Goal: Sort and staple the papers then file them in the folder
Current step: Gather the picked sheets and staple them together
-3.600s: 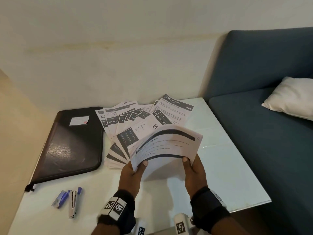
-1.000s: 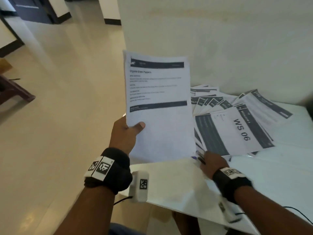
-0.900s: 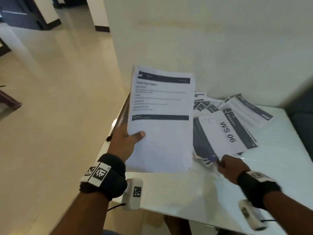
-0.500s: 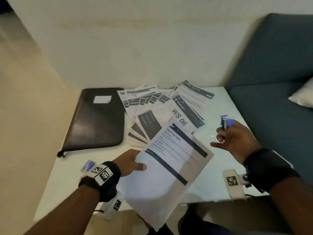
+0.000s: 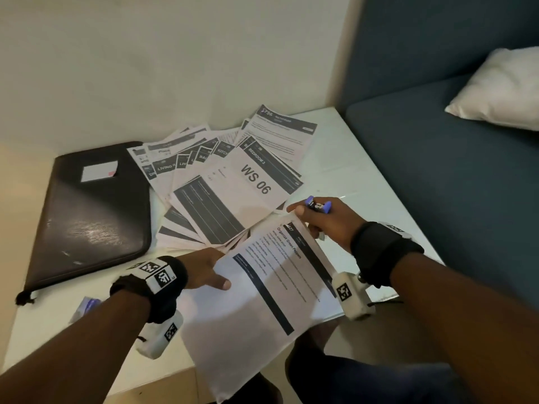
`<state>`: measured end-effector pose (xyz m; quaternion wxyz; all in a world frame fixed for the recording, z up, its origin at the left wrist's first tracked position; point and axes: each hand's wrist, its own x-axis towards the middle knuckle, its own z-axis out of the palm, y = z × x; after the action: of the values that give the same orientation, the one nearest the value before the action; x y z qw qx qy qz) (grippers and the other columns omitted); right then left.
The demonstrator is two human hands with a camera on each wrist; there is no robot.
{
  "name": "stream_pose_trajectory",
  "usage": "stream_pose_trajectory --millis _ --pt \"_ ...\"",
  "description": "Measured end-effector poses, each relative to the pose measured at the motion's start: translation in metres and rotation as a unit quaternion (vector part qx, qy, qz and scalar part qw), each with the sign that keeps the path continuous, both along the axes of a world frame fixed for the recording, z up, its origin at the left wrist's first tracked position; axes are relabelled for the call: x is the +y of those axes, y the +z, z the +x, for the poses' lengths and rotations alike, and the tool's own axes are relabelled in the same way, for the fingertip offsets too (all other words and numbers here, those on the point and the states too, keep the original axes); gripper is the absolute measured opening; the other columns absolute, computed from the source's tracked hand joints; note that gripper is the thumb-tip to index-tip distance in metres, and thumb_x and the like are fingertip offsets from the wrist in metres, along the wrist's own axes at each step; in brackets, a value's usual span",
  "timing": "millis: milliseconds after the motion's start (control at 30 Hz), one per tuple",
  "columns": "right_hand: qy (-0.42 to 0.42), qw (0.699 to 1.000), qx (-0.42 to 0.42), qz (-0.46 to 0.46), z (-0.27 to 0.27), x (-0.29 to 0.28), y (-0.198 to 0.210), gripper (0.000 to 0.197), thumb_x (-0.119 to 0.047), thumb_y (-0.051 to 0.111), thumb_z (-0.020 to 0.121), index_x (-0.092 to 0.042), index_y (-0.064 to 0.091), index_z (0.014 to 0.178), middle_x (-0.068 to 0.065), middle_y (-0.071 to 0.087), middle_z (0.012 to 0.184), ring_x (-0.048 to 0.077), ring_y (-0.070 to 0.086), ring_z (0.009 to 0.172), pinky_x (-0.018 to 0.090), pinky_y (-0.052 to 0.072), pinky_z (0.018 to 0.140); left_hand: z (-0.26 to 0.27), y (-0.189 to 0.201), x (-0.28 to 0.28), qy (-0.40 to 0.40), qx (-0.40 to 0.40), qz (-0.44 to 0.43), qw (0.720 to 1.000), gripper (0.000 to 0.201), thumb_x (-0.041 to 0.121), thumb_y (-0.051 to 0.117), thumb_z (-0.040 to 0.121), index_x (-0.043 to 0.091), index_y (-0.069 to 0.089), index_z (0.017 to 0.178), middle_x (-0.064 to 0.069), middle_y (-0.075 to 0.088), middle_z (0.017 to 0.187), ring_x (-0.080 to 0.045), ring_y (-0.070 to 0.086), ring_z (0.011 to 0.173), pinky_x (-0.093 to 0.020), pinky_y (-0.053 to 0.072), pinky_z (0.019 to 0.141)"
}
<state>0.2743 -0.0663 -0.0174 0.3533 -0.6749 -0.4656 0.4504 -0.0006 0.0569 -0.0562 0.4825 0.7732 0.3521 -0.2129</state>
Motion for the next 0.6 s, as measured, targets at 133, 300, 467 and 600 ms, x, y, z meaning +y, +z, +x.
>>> stream_pose_trajectory --millis 133,300,467,600 --pt "-0.001 0.999 -0.023 -0.025 0.003 -0.003 -0.013 0.04 -0.039 0.062 0.093 0.001 0.065 0.092 0.003 0.054 0.059 0.012 0.049 0.054 0.022 0.044 0.052 -0.007 -0.007 -0.001 0.007 0.016 -0.011 1.0 0.027 0.016 0.077 0.084 0.036 0.064 0.097 0.012 0.071 0.095 -0.018 0.067 0.095 -0.039 0.052 0.094" --pt "0.056 0.985 -0.155 -0.052 -0.012 0.005 -0.026 0.037 -0.017 0.074 0.086 -0.017 0.047 0.06 -0.002 0.046 0.057 0.018 0.046 0.06 0.026 0.038 0.066 -0.013 -0.014 0.003 -0.013 0.046 0.037 0.998 0.026 0.021 0.077 0.084 0.016 0.07 0.108 -0.004 0.071 0.106 -0.027 0.065 0.102 -0.034 0.049 0.091" --pt "-0.023 0.974 -0.214 -0.07 -0.013 0.021 -0.032 0.044 -0.02 0.073 0.085 -0.022 0.04 0.056 0.002 0.045 0.061 0.024 0.049 0.072 0.026 0.034 0.067 -0.013 -0.011 0.012 -0.028 0.028 0.15 0.988 0.033 0.026 0.075 0.086 0.008 0.067 0.112 -0.005 0.065 0.101 -0.025 0.06 0.098 -0.031 0.042 0.081" --pt "-0.094 0.973 -0.181 -0.108 -0.003 0.018 -0.04 0.029 -0.021 0.071 0.086 -0.01 0.054 0.066 0.007 0.05 0.059 0.029 0.049 0.061 0.033 0.046 0.066 -0.025 -0.016 0.019 -0.05 0.045 0.188 0.98 0.031 0.027 0.069 0.091 0.006 0.066 0.114 -0.004 0.06 0.104 -0.027 0.058 0.107 -0.027 0.036 0.081"
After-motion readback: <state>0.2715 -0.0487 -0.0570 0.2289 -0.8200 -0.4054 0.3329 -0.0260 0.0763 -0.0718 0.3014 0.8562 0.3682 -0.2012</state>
